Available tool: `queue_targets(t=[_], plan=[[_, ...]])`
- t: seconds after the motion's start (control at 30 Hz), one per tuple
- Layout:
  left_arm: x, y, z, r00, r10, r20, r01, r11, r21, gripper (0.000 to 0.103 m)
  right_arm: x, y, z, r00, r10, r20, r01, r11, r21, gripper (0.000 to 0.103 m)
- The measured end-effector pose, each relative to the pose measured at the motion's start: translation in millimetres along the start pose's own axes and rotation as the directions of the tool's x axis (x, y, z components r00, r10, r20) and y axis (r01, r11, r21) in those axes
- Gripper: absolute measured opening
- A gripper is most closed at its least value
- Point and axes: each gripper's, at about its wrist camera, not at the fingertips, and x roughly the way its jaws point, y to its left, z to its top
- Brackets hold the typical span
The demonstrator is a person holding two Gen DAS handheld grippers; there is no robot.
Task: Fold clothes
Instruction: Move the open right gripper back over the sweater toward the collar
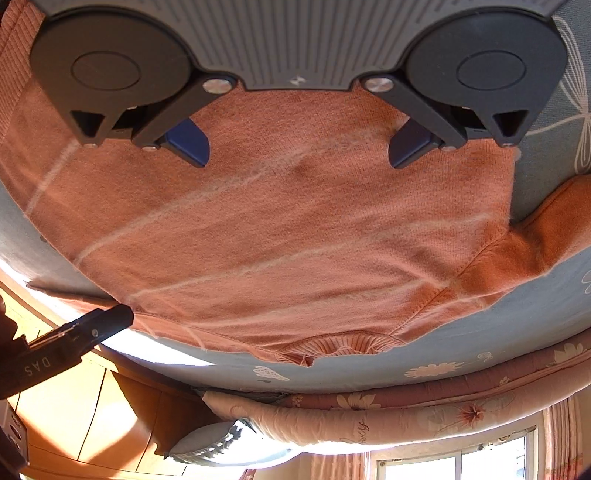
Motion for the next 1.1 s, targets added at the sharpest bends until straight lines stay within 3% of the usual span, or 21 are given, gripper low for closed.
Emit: queue_targets(t=[0.17,0.3,0.4,0.47,0.6,0.73,0.9,1.1], plan=[[-0.5,-0.7,-6.6,1.0,0.021,0.003,-0.021,0.999,0.047,0.102,32.6,21.9,-37.8,0.998,0.011,-0.066,-0.008,0.999,0.046,0.084],[0.6,-1.4,-5.7,1.0,0.029,0.008,-0.029,0.999,0.039,0.102,21.1,10.9,-69.7,0.996,-0.007,-0.084,0.011,0.999,0.042,0.086],[-7.4,-1.0,-3.9,0.997,-0.007,0.083,0.006,1.0,0.018,0.102,3.5,2.2,-69.6,0.997,-0.007,-0.077,0.012,0.998,0.06,0.086],[-10.3,-3.8,-2.7,0.991,-0.024,0.131,0.019,0.999,0.036,0.102,-9.9,0.1,-54.2,1.0,-0.008,-0.027,0.01,0.999,0.051,0.086],[0.1,-5.3,-5.0,0.993,-0.025,0.114,0.019,0.998,0.053,0.102,-22.1,3.9,9.6,0.996,-0.027,0.081,0.026,1.0,0.014,0.086],[11.3,-6.3,-7.6,0.995,-0.027,0.091,0.021,0.998,0.067,0.102,-3.9,8.8,81.3,0.987,-0.063,0.145,0.062,0.998,0.01,0.086],[11.6,-4.0,-9.2,0.995,-0.037,0.096,0.031,0.997,0.064,0.102,74.2,-0.4,138.2,0.984,-0.129,0.12,0.122,0.99,0.068,0.086],[11.2,-2.6,-10.1,0.994,-0.046,0.1,0.041,0.997,0.059,0.102,171.6,-14.9,138.5,0.976,-0.214,0.032,0.21,0.973,0.098,0.085]])
